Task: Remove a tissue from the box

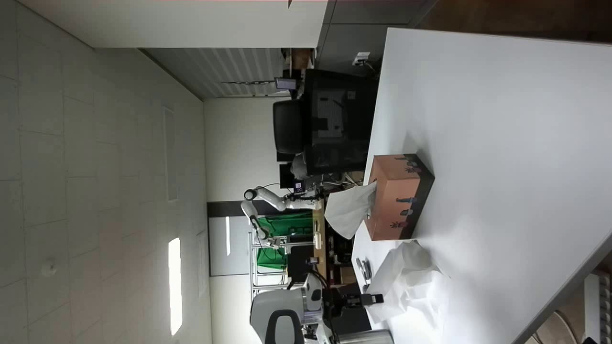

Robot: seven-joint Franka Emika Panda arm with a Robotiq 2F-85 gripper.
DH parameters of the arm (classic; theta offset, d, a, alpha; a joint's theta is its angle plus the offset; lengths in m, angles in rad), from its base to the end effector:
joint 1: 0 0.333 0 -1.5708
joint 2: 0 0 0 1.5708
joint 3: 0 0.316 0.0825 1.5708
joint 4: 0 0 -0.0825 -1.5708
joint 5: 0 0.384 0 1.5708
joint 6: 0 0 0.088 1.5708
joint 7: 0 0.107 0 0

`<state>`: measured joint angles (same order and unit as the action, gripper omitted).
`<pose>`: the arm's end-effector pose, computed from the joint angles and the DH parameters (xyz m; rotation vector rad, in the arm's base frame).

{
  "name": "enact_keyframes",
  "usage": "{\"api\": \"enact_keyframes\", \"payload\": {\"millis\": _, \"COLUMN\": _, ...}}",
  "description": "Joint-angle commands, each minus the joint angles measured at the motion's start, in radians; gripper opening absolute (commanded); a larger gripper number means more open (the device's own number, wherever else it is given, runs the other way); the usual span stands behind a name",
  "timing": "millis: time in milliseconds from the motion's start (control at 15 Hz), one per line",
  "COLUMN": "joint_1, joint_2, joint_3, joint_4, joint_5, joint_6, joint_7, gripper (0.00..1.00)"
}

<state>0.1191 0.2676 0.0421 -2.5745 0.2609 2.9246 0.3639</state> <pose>0.4463 0.0573 0.1733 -2.9653 0.6900 -0.0881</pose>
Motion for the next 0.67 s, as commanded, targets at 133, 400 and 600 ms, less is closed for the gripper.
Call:
{"api": "enact_keyframes", "payload": {"millis": 133, "joint_1": 0.02, "joint_2": 0.147, "joint_3": -0.03, "joint_4": 0.079, "joint_5": -0.029, "joint_6": -0.016, "joint_7": 0.014, "gripper": 0.27}}
{"api": "enact_keyframes", "payload": {"millis": 400, "joint_1": -0.037, "joint_2": 0.196, "joint_3": 0.043, "joint_4": 0.118, "joint_5": 0.022, "joint_6": 0.027, "joint_7": -0.043, "gripper": 0.54}}
{"api": "enact_keyframes", "payload": {"millis": 600, "joint_1": -0.063, "joint_2": -0.013, "joint_3": 0.076, "joint_4": 0.045, "joint_5": 0.056, "joint_6": -0.07, "joint_7": -0.058, "gripper": 0.74}}
